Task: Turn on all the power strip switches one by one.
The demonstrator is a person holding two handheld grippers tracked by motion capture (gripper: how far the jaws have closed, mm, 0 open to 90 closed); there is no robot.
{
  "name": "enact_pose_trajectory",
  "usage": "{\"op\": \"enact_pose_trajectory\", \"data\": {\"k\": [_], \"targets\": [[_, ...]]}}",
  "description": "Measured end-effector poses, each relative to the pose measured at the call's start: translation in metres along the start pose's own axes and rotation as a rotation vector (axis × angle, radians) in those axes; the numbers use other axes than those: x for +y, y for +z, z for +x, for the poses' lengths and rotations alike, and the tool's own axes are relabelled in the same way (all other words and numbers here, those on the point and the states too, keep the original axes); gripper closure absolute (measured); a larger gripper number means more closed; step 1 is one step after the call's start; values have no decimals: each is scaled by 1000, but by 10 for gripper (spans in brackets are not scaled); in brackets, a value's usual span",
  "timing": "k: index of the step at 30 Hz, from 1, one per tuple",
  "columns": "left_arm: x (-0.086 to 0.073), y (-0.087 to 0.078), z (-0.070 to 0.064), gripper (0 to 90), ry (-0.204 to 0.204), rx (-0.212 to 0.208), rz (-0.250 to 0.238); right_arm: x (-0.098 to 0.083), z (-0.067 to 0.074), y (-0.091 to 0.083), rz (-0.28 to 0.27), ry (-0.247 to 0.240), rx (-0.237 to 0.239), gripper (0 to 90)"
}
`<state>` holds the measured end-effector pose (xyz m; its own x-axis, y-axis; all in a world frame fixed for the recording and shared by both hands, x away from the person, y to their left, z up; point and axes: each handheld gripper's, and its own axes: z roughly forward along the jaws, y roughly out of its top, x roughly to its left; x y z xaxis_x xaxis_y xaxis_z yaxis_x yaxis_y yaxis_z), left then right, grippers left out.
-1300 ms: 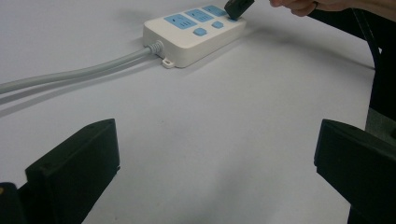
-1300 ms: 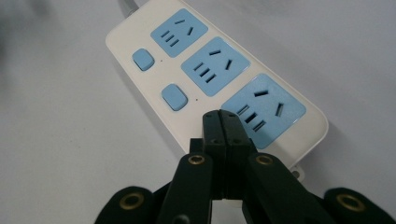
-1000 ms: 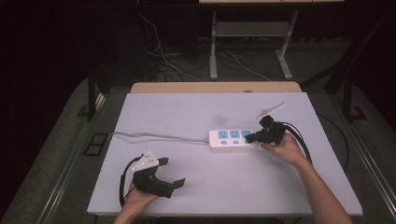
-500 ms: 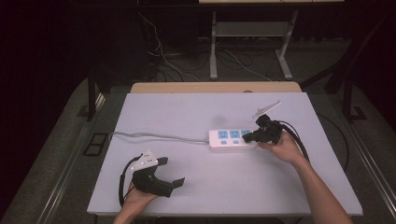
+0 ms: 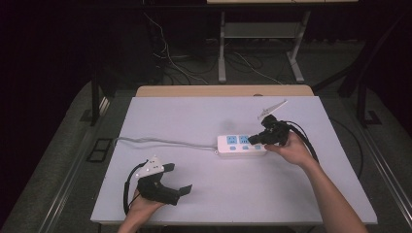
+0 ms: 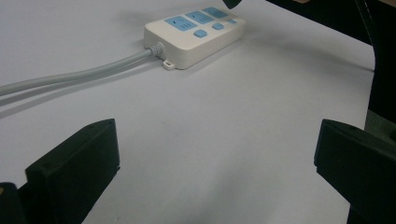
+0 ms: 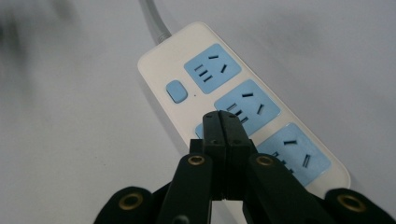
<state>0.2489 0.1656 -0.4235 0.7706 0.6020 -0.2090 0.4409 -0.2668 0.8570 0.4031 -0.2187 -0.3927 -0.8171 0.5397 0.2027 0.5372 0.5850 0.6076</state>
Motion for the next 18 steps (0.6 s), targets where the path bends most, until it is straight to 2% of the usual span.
{"op": "enact_pose_trajectory", "data": {"k": [13, 18], "targets": [[0, 0, 0, 0, 0, 1, 0, 4, 2, 8, 13, -12, 13, 899], [0, 0, 0, 0, 0, 3, 0, 4, 2, 15, 38, -14, 20, 899]]}}
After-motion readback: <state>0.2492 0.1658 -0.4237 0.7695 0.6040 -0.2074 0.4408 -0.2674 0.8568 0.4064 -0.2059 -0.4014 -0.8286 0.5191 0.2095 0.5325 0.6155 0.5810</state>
